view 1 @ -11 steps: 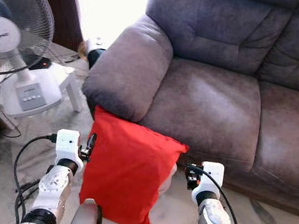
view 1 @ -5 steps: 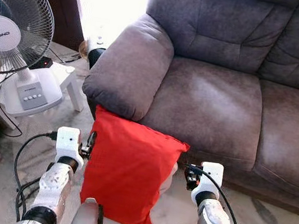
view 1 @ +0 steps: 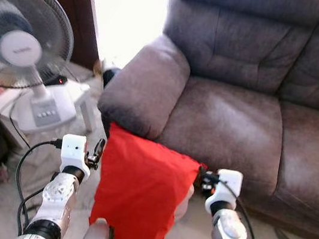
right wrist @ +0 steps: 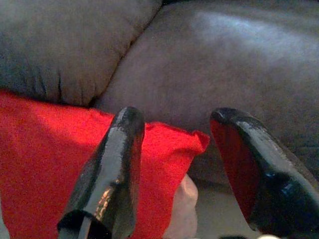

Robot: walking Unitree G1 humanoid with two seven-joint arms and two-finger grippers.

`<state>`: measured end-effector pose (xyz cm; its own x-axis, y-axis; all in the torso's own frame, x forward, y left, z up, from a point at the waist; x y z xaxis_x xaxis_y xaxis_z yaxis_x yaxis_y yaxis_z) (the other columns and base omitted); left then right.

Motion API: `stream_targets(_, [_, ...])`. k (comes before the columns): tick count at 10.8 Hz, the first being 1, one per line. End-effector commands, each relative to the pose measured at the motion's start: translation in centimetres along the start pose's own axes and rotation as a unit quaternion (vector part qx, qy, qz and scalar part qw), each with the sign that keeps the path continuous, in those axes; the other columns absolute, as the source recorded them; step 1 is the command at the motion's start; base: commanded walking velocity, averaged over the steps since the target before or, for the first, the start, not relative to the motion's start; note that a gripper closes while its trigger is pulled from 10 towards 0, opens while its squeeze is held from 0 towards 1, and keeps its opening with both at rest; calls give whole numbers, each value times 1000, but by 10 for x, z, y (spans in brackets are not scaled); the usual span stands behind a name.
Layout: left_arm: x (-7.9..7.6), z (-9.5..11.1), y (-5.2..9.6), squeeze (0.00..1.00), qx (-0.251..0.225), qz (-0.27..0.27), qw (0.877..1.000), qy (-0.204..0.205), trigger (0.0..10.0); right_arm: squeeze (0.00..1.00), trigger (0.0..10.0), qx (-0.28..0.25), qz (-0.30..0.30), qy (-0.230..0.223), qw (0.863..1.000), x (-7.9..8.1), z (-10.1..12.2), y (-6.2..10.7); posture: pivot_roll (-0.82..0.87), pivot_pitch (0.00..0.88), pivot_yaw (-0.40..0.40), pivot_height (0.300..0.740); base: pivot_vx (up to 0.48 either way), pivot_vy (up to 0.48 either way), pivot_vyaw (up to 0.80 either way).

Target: Move the pillow to the sofa from floor

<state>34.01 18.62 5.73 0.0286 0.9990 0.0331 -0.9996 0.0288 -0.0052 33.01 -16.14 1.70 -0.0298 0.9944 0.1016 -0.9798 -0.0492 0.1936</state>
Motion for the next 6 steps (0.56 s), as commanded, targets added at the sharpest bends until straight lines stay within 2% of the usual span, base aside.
stream_targets(1, [5, 4, -1, 0, -6, 7, 1000, -3, 10000, 0, 10000, -16, -8, 4, 1000, -4, 8, -3, 142, 72, 20, 649, 0, 0, 0])
stream_targets(2, [10, 4, -3, 0, 2, 4, 1000, -17, 10000, 0, 10000, -22, 21, 18, 999, 6, 19, -11, 135, 117, 35, 649, 0, 0, 0])
stream_targets(3, [9, 12, -7, 0, -15, -7, 997, -69, 10000, 0, 10000, -41, 20, 24, 999, 3, 33, -17, 164, 161, 23, 649, 0, 0, 0])
stream_targets(4, [28, 12, 1, 0, -29, 69, 995, 66, 10000, 0, 10000, -39, -22, -97, 994, -1, 22, -11, 125, 104, 50, 649, 0, 0, 0])
stream_targets(5, [15, 0, 0, 0, 10, 5, 1000, 3, 10000, 0, 10000, -5, 71, 1, 997, 31, 2, -2, 107, 109, 50, 649, 0, 0, 0])
stream_targets(6, [6, 6, -6, 0, 2, -14, 1000, -15, 10000, 0, 10000, -14, 62, 9, 998, 24, 4, 0, 108, 126, 33, 649, 0, 0, 0])
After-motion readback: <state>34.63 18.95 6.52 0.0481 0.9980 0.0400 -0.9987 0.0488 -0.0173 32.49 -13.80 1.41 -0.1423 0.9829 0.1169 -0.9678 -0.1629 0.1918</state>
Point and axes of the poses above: a point about 5 cm out from each wrist's last joint towards the gripper, its own y axis pointing back from the gripper into the wrist, its own z axis along the axis of the wrist's last joint, x = y × z, the point moved 3 cm from there along -y, pointing out of the wrist towards the gripper, and after that the axes turned 3 degrees about -y, right-handed, at the moved point
